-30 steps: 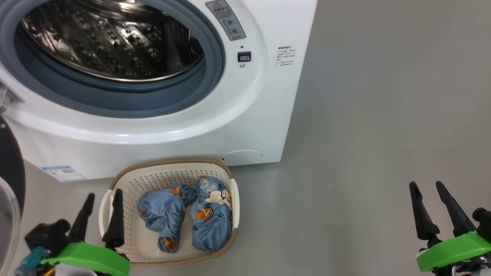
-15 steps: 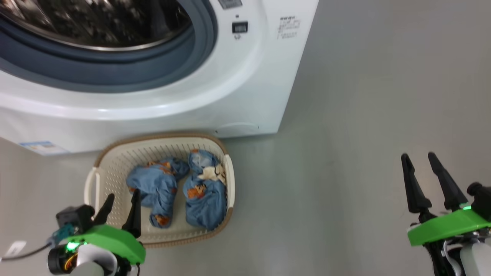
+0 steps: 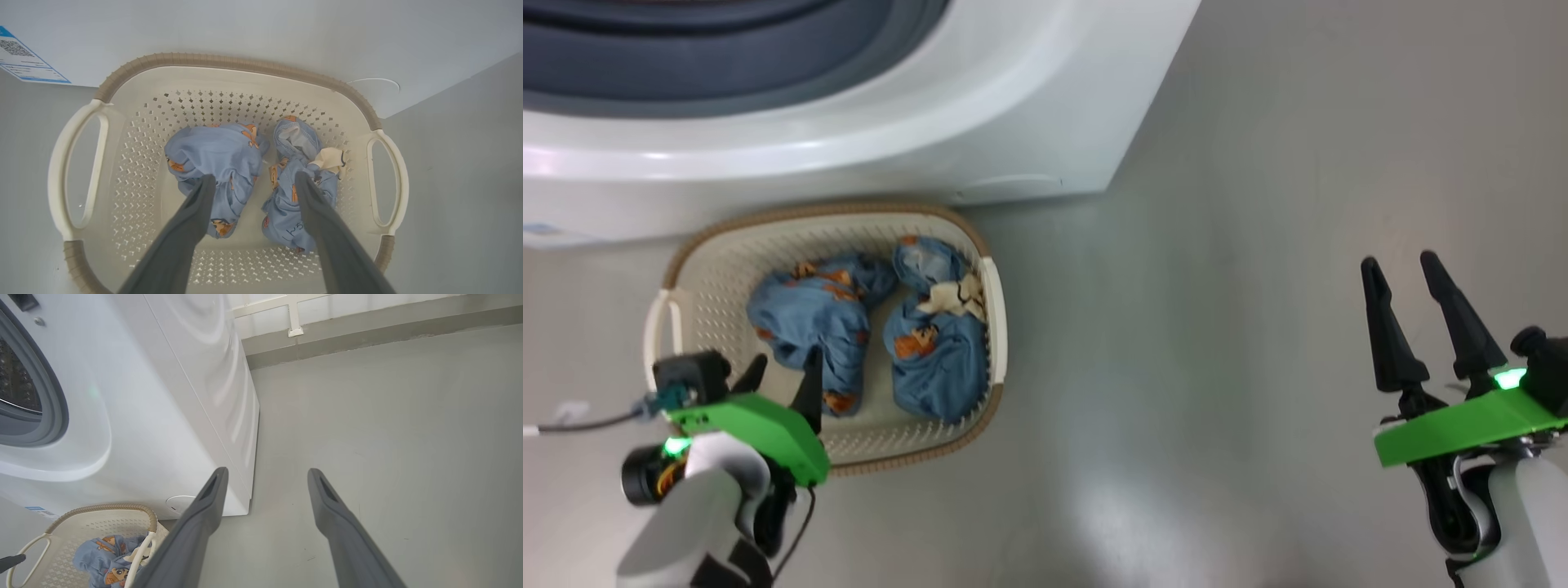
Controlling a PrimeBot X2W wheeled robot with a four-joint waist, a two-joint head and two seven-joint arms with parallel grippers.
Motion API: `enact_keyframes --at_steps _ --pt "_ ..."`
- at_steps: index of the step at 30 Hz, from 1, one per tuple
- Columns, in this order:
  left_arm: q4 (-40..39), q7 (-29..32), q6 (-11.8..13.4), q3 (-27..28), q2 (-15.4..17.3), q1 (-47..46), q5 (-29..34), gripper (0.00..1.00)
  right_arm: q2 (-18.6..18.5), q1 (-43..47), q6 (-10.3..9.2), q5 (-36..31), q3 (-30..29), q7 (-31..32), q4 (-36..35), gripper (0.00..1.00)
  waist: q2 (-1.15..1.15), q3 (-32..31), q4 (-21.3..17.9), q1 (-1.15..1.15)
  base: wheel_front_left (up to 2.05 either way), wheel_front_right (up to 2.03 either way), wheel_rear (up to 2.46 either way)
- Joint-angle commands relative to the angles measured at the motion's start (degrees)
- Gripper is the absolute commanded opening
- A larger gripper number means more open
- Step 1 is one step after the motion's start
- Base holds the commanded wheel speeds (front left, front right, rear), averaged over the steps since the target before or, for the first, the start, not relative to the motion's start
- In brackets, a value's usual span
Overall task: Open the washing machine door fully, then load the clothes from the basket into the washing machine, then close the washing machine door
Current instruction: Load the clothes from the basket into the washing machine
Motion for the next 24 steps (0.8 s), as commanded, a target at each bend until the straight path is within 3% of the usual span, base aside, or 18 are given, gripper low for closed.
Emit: enact_keyframes --at_steps 1,10,24 --pt "0.89 -0.37 -0.09 0.62 2.08 -1.60 -1.22 1.00 -0.41 -0.19 0.17 -0.12 1.42 -0.68 -1.61 1.00 0.00 3.76 -0.77 0.00 0.00 0.00 0.00" --pt "9.38 2.42 -0.09 -3.85 3.71 -10.01 -4.57 1.00 0.06 -2.94 0.17 -0.51 2.64 -0.68 -3.23 1.00 0.00 9.59 -2.03 0.00 0.00 0.00 0.00" --pt "14.65 5.46 0.56 -5.86 6.36 -18.09 -5.88 1.00 0.28 -4.99 0.17 -0.84 3.47 -0.68 -6.11 1.00 0.00 16.21 -3.44 0.00 0.00 0.00 0.00"
